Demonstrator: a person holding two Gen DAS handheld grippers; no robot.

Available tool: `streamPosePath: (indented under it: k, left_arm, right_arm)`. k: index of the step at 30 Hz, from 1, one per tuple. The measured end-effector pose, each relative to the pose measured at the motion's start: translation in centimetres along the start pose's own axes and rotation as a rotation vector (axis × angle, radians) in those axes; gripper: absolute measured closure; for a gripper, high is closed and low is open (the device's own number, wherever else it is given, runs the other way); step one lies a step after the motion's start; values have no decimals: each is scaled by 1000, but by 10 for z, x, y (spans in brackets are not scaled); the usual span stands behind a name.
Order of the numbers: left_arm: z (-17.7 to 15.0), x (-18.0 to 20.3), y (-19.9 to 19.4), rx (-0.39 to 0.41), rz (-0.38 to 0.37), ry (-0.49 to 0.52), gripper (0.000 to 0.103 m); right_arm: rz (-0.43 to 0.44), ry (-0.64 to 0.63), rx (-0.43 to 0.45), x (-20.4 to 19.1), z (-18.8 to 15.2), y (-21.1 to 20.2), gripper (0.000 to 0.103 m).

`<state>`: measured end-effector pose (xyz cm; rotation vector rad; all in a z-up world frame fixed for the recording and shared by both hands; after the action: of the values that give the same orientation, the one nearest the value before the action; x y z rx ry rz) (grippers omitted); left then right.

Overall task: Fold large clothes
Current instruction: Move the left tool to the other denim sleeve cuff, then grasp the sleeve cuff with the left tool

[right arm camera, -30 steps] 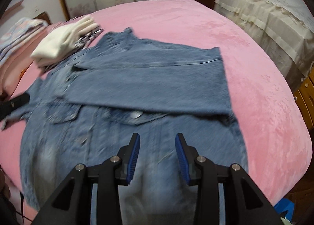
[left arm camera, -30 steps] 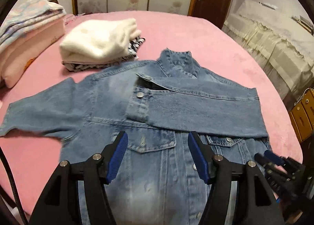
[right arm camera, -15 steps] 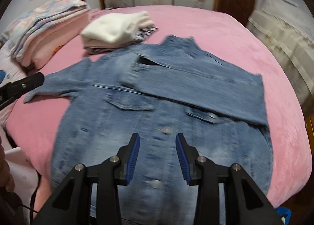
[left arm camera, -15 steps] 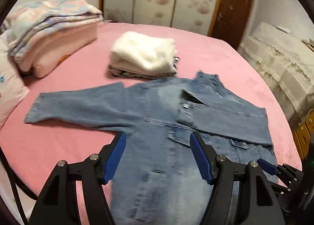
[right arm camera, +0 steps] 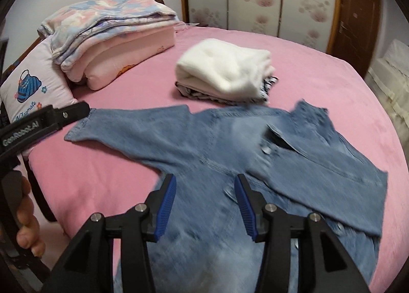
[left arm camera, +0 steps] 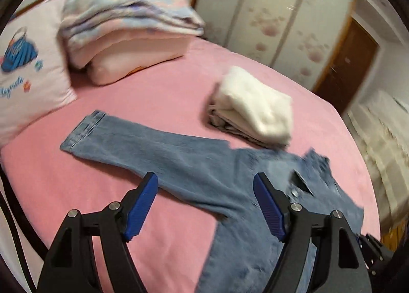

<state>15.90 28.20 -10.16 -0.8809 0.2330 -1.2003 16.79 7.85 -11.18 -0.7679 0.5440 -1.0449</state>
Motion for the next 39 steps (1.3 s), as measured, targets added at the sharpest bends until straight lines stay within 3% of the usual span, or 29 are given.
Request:
streamPosePath:
  k: [8,14,17,21,22,24,25,26,29,33,37,39]
  left_arm:
    - [-11,-92,95,-71,71,-294,27]
    - [-31,-160,146,-80,50,-578,27]
    - [-37,-188,165,-45,4,-749,28]
    - [-24,-209,177,39,16,-844,28]
    - [-18,-211,181,50,34,-847,28]
    - [-9,-217,189,49,62,-850,49]
    - [-4,-217,196,31,66,-846,82]
    - [-2,-218,201,4,81,-845,99]
    - [9,-212,194,17,95,-801,99]
    - [40,-169,163,77,121,-596,100]
    - [71,-77,135,99,29,-359,100]
    - [80,-13,121,114,-39,-218,100]
  right_arm:
    - [35,17,-57,-13,20,67,55]
    - [45,26,-123,-10,8,106,55]
    - [51,35,-155,-8,0,120,55]
    - [57,47,-189,-3,-12,133,55]
    - [57,51,-197,0,-14,135,55]
    - [53,58,-204,5,-18,137,55]
    - [50,62,-205,10,-19,137,55]
    - [47,67,-205,14,-20,137,55]
    - [41,95,-198,29,-21,133,55]
    - [31,145,-188,53,-25,124,55]
    - [8,196,-164,86,-29,107,55]
    - [-13,231,-145,108,-32,95,55]
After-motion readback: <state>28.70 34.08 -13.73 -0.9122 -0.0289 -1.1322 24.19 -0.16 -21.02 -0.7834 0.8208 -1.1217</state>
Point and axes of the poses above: each gripper's, at about its wrist camera, not at the fingertips, and y roughly the way its jaws point, x to its right, z to its top, the point moved 9 cm from there along y, roughly the way its jaws point, and after that the axes turned 2 degrees about -x, right-handed, at the moved point
